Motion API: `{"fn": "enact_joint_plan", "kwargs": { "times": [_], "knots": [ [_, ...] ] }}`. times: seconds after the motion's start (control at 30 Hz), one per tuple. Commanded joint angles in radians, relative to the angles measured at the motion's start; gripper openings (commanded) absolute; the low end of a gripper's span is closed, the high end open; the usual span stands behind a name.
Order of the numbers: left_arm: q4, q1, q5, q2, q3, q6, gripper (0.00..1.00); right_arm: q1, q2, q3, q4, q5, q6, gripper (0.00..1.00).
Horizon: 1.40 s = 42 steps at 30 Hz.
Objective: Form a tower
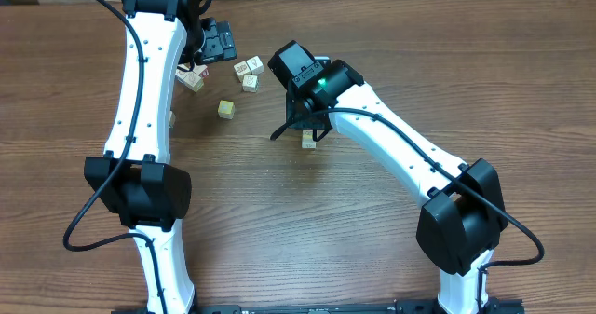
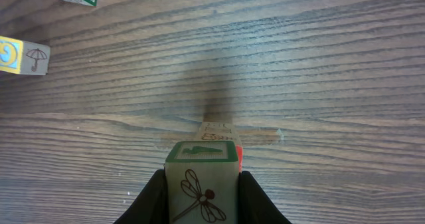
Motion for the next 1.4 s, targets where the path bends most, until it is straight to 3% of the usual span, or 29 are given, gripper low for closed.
{"fn": "enact_joint_plan", "kwargs": {
  "times": [0.0,0.5,1.37],
  "knots": [
    [0.001,-0.004,0.005,-0.014,0.016,-0.014,1.0,-0.002,0.001,0.034,-0.004,0.012,0.023,0.15],
    [0.002,-0.004,0.005,-0.014,0.016,-0.014,0.99,-0.003,0.001,0.032,-0.035,0.027,0.113,0.14],
    [0.002,-0.004,0.005,-0.014,0.016,-0.014,0.99,-0.003,0.001,-0.001,-0.013,0.037,0.109,0.22]
  ]
}}
